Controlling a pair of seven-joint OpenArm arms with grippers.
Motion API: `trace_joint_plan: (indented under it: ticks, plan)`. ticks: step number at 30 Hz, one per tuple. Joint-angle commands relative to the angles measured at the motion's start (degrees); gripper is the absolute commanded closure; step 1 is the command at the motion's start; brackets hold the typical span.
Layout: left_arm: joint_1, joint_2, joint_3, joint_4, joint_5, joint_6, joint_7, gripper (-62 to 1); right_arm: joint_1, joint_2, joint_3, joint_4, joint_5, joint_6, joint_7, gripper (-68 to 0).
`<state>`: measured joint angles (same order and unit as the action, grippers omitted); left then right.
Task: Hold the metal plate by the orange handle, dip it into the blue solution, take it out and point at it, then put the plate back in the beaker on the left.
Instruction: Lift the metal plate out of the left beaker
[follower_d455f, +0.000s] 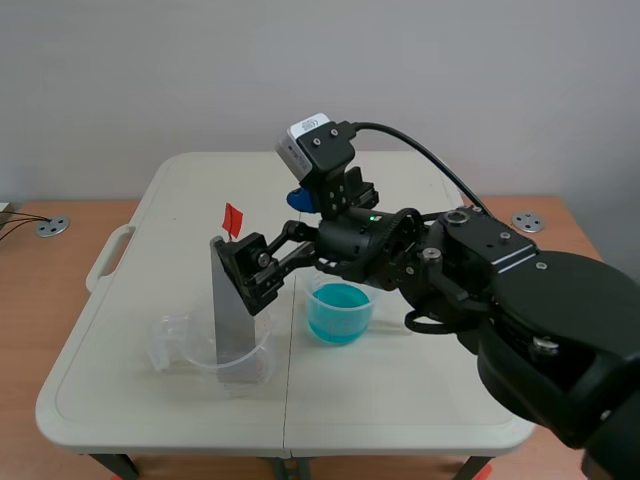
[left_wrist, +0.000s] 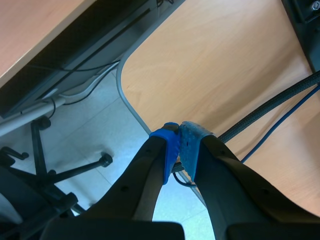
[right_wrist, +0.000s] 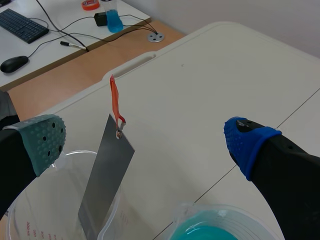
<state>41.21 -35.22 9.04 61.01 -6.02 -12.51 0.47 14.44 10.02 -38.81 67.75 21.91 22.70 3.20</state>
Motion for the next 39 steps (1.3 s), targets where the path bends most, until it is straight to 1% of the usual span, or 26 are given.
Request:
trace_joint_plan:
  ticks: [1,5,9,16,27,29,32,34,39]
  plan:
    - [0.46,0.46,-0.02,0.52,-0.15,-0.42,-0.61,-1.5,1.62,-0.39,-0.37,0.46,0.37,-0.15,1.81,-66.3]
    - [0.5,0.61,-0.02,0.52,-0.15,-0.98,-0.61,-1.5,2.25,-1.03,-1.42,-0.15,0.11,0.0,2.23,-66.3]
    - [0.5,1.11,-0.04,0.52,-0.15,-1.01,-0.61,-1.5,2.73,-1.36,-2.91,-0.48,-0.04,1.27,2.73,-66.3]
    - [0.5,1.25,-0.04,0.52,-0.15,-1.03,-0.61,-1.5,2.8,-2.75,-3.28,-0.85,-0.7,1.33,2.14,-66.3]
    - [0.5,1.27,-0.04,0.52,-0.15,-1.03,-0.61,-1.5,2.69,-2.73,-3.28,-0.85,-0.66,1.36,1.64,-66.0]
    - [0.5,1.27,-0.04,0.52,-0.15,-1.03,-0.61,-1.5,2.69,-2.73,-3.28,-0.85,-0.66,1.36,1.62,-61.8]
    - [0.5,1.27,-0.04,0.52,-0.15,-1.03,-0.59,-1.5,2.69,-2.73,-3.28,-0.85,-0.66,1.36,1.64,-51.2]
    - [0.5,1.27,-0.04,0.52,-0.15,-1.03,-0.59,-1.5,2.69,-2.73,-3.28,-0.85,-0.63,1.36,1.62,-45.7]
    - [0.5,1.27,-0.04,0.52,-0.15,-1.01,-0.61,-1.5,2.69,-2.73,-3.28,-0.85,-0.63,1.4,0.74,-37.2]
